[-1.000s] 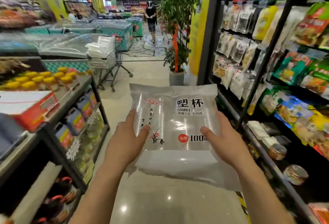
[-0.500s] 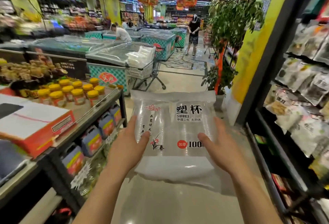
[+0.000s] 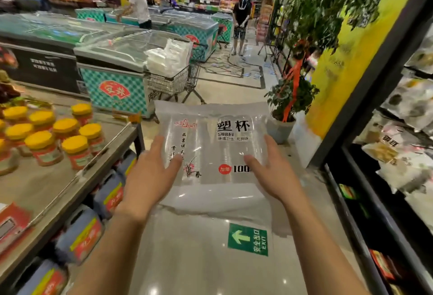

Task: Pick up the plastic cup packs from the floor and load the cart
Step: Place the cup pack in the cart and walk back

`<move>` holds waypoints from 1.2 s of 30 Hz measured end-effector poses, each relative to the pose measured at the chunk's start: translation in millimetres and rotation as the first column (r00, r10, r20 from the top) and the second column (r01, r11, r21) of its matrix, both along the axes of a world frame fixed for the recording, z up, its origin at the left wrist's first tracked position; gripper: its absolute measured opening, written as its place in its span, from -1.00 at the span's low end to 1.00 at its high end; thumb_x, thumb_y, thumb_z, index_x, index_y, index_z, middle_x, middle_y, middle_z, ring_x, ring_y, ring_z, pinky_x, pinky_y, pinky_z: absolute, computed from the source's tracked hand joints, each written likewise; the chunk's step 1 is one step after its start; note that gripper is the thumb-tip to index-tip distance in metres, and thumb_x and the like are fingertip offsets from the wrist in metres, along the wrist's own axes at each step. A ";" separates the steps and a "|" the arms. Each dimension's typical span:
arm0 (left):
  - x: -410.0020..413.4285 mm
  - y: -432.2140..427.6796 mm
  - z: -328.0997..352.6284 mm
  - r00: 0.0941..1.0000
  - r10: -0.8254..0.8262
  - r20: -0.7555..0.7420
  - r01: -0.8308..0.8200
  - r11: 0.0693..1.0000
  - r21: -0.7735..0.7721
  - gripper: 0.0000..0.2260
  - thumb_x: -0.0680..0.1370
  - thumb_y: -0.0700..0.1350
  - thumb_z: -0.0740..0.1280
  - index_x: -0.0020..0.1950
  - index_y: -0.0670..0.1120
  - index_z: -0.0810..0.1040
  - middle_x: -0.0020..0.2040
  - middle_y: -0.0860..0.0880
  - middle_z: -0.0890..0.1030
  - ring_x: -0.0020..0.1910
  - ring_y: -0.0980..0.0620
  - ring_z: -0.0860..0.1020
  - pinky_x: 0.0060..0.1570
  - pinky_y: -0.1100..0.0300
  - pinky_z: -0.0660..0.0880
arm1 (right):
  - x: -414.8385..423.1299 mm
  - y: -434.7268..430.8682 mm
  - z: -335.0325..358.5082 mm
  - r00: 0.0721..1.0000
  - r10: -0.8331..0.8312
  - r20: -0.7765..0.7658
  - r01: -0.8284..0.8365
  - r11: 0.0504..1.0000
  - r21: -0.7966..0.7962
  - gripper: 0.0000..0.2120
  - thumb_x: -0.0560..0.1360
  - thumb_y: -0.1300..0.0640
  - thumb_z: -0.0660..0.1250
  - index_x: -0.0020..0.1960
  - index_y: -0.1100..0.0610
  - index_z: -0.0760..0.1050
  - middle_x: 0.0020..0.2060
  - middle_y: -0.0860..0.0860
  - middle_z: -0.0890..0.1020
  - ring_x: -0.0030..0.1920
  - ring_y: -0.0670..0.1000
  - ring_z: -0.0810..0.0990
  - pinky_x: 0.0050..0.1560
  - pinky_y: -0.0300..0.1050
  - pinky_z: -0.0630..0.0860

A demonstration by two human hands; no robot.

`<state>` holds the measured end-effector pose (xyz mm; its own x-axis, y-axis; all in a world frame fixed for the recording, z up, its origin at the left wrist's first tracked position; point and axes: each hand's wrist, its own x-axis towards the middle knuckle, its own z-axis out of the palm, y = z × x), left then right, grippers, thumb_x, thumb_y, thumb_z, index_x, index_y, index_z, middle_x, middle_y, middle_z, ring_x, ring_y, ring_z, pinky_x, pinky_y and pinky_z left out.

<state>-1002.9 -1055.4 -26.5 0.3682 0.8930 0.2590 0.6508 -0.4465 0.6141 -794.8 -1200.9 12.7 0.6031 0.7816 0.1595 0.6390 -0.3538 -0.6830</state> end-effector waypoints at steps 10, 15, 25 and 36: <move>89.8 222.8 2.8 0.999 -0.012 -0.036 0.007 0.993 -0.120 -0.39 0.57 0.24 0.14 0.55 0.19 -0.03 0.42 -0.14 0.37 0.33 -0.18 0.40 0.17 -0.01 0.36 | 86.8 218.9 -6.0 0.996 -0.043 -0.075 0.046 0.999 0.030 -0.36 0.58 -0.11 0.24 0.56 -0.04 0.05 0.46 -0.01 0.34 0.41 0.05 0.33 0.22 -0.07 0.30; 157.7 335.0 -14.8 0.999 -0.003 -0.052 -0.002 0.994 -0.105 -0.40 0.57 0.23 0.15 0.53 0.20 -0.04 0.41 -0.11 0.38 0.31 -0.17 0.41 0.09 -0.01 0.36 | 160.5 334.1 -24.3 0.994 -0.011 -0.107 0.015 0.999 0.038 -0.40 0.59 -0.08 0.24 0.55 -0.06 0.08 0.43 -0.04 0.37 0.37 0.04 0.36 0.04 -0.15 0.22; 352.8 574.4 -1.9 0.994 0.109 -0.020 -0.111 0.991 -0.081 -0.43 0.56 0.21 0.18 0.50 0.28 -0.01 0.26 -0.11 0.49 0.22 -0.16 0.46 -0.08 0.06 0.34 | 373.5 604.5 -21.2 0.992 0.072 -0.105 -0.068 0.997 0.046 -0.35 0.55 -0.11 0.26 0.55 -0.06 0.07 0.39 -0.02 0.43 0.32 0.07 0.44 0.06 -0.14 0.29; 474.2 835.5 -13.4 0.984 0.180 0.015 -0.178 0.980 -0.086 -0.41 0.56 0.20 0.18 0.51 0.29 -0.03 0.35 -0.09 0.46 0.29 -0.15 0.42 0.08 0.03 0.38 | 505.9 880.9 -29.5 0.986 0.148 -0.072 -0.144 0.988 0.049 -0.35 0.56 -0.07 0.28 0.56 -0.03 0.08 0.43 -0.04 0.39 0.39 0.03 0.37 0.12 -0.21 0.24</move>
<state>-528.7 -219.9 -39.9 0.1952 0.9628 0.1866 0.7007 -0.2700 0.6604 -288.9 -320.0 -16.8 0.4947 0.8554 0.1536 0.6275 -0.2294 -0.7441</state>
